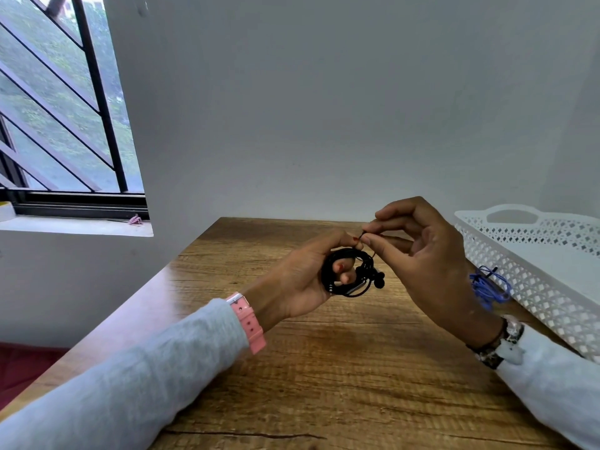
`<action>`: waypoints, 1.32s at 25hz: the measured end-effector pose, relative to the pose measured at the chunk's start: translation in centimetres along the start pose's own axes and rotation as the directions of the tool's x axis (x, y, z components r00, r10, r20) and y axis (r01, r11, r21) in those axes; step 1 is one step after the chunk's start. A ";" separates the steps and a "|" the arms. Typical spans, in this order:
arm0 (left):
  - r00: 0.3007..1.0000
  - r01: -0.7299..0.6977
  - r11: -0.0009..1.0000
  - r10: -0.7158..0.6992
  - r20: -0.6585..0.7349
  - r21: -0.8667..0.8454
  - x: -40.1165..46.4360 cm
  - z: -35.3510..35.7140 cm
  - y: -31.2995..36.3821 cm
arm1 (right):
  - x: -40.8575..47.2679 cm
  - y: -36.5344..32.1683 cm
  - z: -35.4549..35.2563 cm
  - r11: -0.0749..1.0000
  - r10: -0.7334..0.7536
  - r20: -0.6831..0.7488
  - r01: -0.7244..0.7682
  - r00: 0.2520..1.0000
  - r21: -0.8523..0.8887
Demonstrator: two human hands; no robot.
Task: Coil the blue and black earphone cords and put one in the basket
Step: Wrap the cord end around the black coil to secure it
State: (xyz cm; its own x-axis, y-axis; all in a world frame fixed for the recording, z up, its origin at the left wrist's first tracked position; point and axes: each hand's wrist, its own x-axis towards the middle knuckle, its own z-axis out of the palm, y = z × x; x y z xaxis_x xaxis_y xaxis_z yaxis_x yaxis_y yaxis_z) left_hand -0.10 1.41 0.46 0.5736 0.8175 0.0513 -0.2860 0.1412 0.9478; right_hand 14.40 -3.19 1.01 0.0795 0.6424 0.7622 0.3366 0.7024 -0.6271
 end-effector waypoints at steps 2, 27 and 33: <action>1.000 0.001 1.000 -0.001 -0.008 -0.014 0.1 0.0 -0.1 | -0.1 -0.1 0.1 0.998 -0.024 -0.009 0.024 1.000 -0.056; 0.977 -0.049 0.991 0.022 0.214 0.123 0.2 -1.4 0.6 | 1.3 -0.7 -2.0 0.981 0.150 0.332 -0.182 0.931 0.068; 0.981 -0.119 0.989 0.104 0.162 0.085 0.7 -1.1 0.0 | 0.9 -0.8 -1.4 0.984 0.004 0.135 0.020 0.991 -0.178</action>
State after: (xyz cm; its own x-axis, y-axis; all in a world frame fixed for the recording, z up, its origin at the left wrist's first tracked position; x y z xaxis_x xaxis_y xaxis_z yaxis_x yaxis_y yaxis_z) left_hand -0.53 2.57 0.19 0.6576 0.7265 0.1997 -0.2856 -0.0050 0.9583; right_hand 15.52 -3.61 2.41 -0.0463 0.6805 0.7313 0.4997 0.6496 -0.5729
